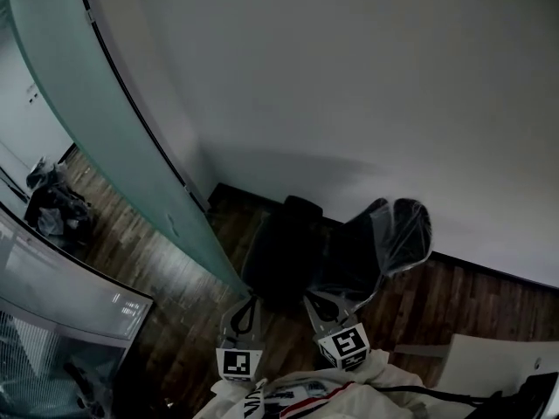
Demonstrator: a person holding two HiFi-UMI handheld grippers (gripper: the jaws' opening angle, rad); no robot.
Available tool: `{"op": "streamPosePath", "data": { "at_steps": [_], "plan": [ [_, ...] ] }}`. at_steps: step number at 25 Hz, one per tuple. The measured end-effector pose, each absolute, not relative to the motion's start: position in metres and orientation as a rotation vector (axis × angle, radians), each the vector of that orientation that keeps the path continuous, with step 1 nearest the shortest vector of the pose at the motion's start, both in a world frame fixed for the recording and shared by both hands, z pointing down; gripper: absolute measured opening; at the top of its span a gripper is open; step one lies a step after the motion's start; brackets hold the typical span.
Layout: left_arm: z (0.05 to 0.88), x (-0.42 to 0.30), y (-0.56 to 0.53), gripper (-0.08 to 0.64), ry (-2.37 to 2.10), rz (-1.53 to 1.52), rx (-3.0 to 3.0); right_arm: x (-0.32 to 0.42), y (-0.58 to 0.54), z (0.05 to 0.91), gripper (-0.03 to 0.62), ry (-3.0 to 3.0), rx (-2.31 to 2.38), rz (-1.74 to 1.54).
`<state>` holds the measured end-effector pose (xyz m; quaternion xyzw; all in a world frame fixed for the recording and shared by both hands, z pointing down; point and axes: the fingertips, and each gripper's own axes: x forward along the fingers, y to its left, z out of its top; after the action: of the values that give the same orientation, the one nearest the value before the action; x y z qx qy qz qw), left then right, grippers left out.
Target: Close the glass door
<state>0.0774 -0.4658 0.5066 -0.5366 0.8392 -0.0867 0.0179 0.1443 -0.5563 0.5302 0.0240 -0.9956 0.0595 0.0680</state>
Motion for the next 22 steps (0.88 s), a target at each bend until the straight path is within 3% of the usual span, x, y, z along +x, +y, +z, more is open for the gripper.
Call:
{"op": "streamPosePath", "data": {
  "at_steps": [15, 22],
  "plan": [
    [0.511, 0.043, -0.523, 0.000, 2.742, -0.275, -1.348, 0.093, -0.618, 0.537, 0.005, -2.987, -0.310, 0.136],
    [0.506, 0.040, -0.495, 0.000, 2.863, -0.317, -1.221, 0.063, -0.589, 0.556, 0.005, -2.920, -0.498, 0.205]
  ]
}}
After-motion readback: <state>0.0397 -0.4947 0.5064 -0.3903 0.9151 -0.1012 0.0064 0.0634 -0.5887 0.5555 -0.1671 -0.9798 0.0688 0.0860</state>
